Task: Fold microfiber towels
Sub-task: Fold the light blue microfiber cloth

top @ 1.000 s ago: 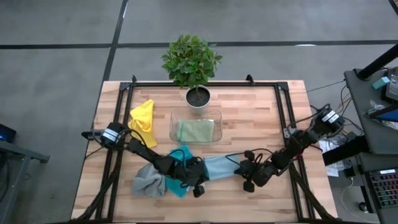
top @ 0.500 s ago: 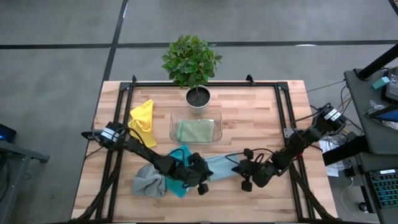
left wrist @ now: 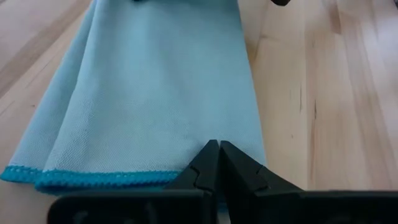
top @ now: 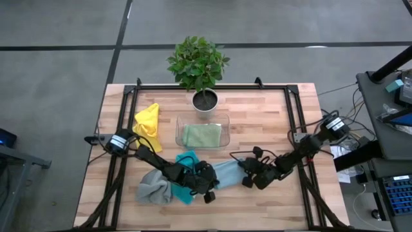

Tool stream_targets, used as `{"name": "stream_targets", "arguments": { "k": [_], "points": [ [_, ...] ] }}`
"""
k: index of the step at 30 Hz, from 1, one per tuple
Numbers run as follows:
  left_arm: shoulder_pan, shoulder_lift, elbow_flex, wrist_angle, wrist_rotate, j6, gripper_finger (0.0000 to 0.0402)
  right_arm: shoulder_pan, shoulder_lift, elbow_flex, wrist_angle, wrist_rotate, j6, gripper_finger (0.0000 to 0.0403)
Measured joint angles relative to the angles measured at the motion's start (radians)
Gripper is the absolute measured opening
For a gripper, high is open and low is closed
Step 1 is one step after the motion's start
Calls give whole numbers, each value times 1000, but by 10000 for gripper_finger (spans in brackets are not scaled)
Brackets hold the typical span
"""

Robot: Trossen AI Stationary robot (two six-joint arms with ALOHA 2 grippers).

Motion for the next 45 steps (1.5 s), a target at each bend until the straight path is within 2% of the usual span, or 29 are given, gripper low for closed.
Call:
{"name": "stream_targets", "arguments": {
  "k": [5, 19, 23, 28, 32, 36, 41, 45],
  "points": [
    [0, -3, 0, -7, 9, 1, 3, 0, -6, -4, -5, 0, 13, 9],
    [0, -66, -2, -22, 28, 72, 3, 1, -165, -1, -67, -74, -11, 9],
    [3, -67, -2, -57, -25, 129, 3, -5, -196, -1, -81, -68, -25, 9],
    [16, -67, -2, -174, -112, 140, 3, -28, -183, -12, -81, -50, -30, 9],
    [24, -68, -14, -182, -126, 133, 3, -32, -138, -30, -81, 9, -12, 9],
    [27, -69, -28, -180, -130, 107, 3, -33, -81, -39, -81, 16, 7, 9],
    [30, -69, -32, -179, -131, 105, 3, -35, -71, -38, -85, 14, 14, 9],
    [30, -70, -23, -184, -130, 106, 3, -35, -142, -38, -102, -59, 19, 9]
  ]
}}
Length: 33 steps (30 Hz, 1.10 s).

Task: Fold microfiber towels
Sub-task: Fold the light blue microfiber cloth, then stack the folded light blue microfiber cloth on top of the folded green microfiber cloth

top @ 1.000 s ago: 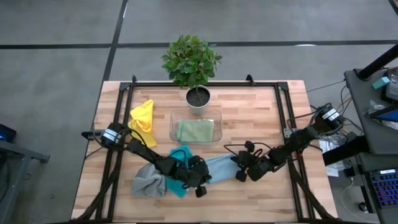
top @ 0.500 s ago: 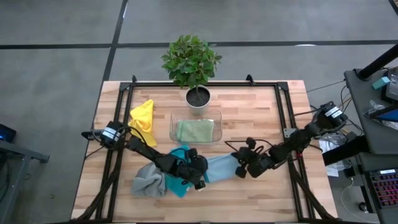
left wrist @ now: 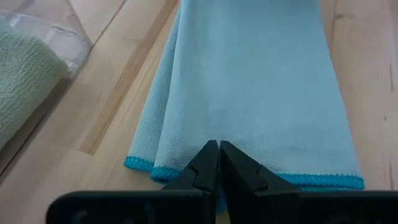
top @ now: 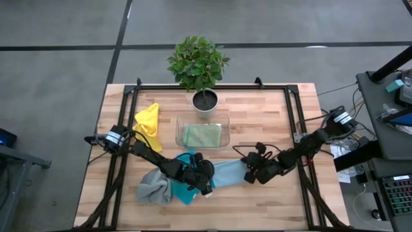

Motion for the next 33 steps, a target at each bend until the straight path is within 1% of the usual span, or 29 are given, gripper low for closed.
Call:
{"name": "stream_targets", "arguments": {
  "k": [3, 6, 9, 14, 19, 22, 24, 27, 30, 33],
  "points": [
    [-1, -6, 4, -1, 2, 0, 3, -4, -73, 0, -41, -103, 60, 10],
    [-3, -15, 6, 2, 3, -1, 3, -10, -146, 0, -96, -220, 144, 23],
    [-4, -23, 7, 2, 3, 0, 3, -9, -212, 0, -175, -292, 249, 52],
    [-6, -52, 7, 14, 23, 1, 3, -33, -306, 0, -294, -396, 402, 125],
    [-11, -49, 5, 57, 81, -15, 3, -62, -324, 0, -316, -451, 437, 201],
    [-13, -43, 4, 47, 95, -123, 3, -85, -313, 0, -316, -486, 446, 238],
    [-12, -51, 3, 48, 102, -251, 3, -94, -306, -1, -316, -504, 458, 259],
    [-11, -71, 6, 55, 104, -353, 3, -99, -294, -1, -305, -504, 458, 285],
    [-16, -70, 4, 40, 106, -366, 3, -107, -272, -3, -273, -504, 451, 302],
    [-17, -68, 4, 50, 108, -377, 3, -114, -243, -3, -246, -503, 449, 310]
  ]
}}
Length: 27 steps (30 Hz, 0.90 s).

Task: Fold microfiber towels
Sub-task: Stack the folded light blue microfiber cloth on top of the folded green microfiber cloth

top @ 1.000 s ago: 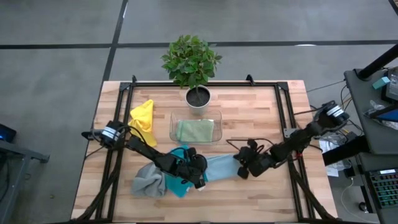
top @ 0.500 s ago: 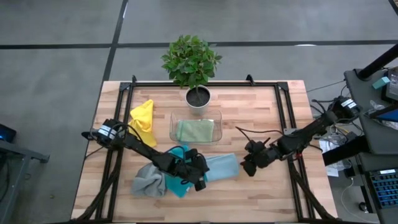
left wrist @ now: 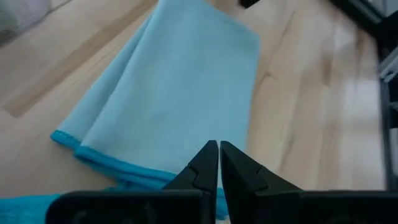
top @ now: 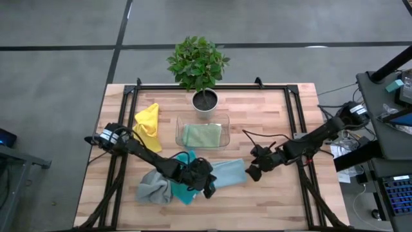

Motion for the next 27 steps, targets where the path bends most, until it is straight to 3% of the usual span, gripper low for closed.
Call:
{"name": "stream_targets", "arguments": {
  "k": [7, 18, 27],
  "points": [
    [2, 17, -16, -7, -1, -17, 3, -5, 101, -3, 144, 2, -11, 309],
    [2, 17, -23, -4, -2, -17, 3, -24, 329, -1, 580, -1, -47, 301],
    [2, 17, -29, -4, -3, -18, 3, -39, 404, -1, 632, 2, -36, 197]
  ]
}}
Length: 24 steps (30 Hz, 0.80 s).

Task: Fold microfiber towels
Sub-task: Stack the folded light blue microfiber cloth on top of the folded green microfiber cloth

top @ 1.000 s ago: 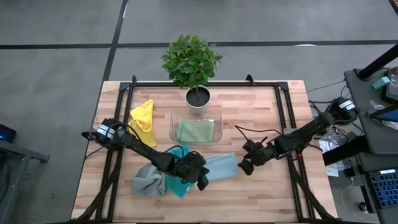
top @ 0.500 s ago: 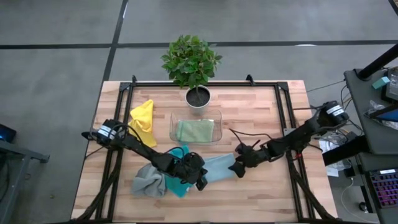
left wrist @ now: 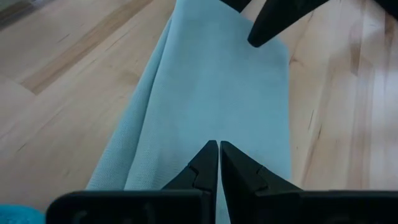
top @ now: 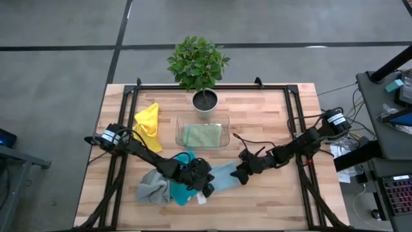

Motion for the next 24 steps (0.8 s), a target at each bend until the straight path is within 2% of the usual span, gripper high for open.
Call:
{"name": "stream_targets", "arguments": {
  "k": [13, 17, 24],
  "points": [
    [0, -1, 8, 1, -25, 1, 3, 0, -18, -2, 6, 16, -66, 19],
    [0, -21, 20, 5, -23, -22, 3, 9, -89, -17, -40, 26, -98, 15],
    [0, -48, 13, 7, -13, -216, 4, 80, -313, -66, -345, 185, -59, 14]
  ]
}}
